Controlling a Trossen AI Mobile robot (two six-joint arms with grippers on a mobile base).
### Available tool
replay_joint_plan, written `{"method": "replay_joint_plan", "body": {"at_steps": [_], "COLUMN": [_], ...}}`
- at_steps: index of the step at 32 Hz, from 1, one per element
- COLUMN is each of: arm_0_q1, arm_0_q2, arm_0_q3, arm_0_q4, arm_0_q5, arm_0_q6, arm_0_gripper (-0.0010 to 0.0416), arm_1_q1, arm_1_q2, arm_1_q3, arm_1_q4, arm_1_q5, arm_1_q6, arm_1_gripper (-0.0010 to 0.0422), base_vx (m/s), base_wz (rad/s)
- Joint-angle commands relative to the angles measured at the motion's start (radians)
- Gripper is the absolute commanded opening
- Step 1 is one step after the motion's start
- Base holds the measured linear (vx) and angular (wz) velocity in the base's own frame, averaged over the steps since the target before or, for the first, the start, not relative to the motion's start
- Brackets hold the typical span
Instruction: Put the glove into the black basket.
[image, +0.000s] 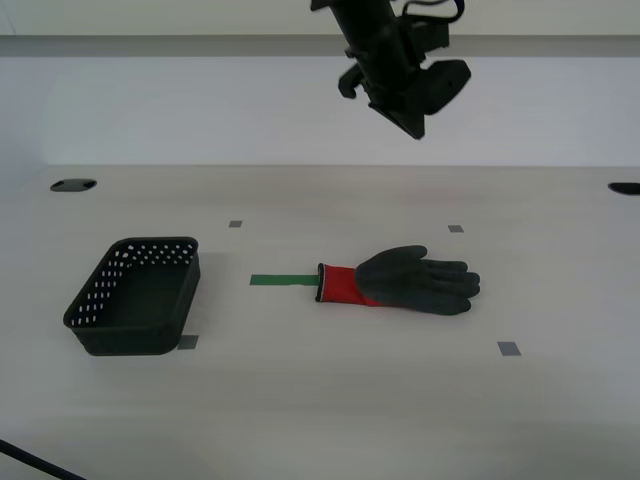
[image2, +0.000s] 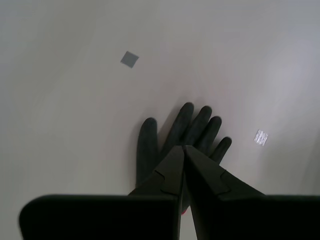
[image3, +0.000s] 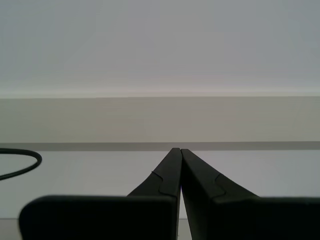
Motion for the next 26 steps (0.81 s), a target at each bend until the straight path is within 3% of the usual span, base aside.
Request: {"method": "replay_joint_plan", "body": {"at_steps": [1,11,15,18,26], "arm_0_q1": [0.0,0.0,0.0,0.0,-0.001], "arm_0_q2": [0.0,0.0,0.0,0.0,0.0], "arm_0_q3": [0.001,0.001,0.001,0.001,0.001], "arm_0_q4": [-0.007,-0.027,-0.03,-0.028,-0.029], "arm_0_q5": [0.0,0.0,0.0,0.0,0.0], "arm_0_q6": [0.0,0.0,0.0,0.0,0.0], "arm_0_gripper": [0.0001,0.0001,0.0001,0.0001,0.0], "arm_1_q1": [-0.02,-0.061,-0.083,-0.091,-0.137], "arm_1_q2": [0.095,0.337,0.375,0.374,0.375], "arm_1_q3": [0.061,0.159,0.157,0.152,0.123], "arm_1_q4": [-0.011,-0.02,-0.001,0.006,0.044], "arm_1_q5": [0.007,-0.003,-0.17,-0.173,-0.155], "arm_1_q6": [-0.023,-0.148,-0.183,-0.216,-0.214], "arm_1_gripper": [0.0,0.0,0.0,0.0,0.0], "base_vx": [0.0,0.0,0.0,0.0,0.0], "base_wz": [0.0,0.0,0.0,0.0,0.0]}}
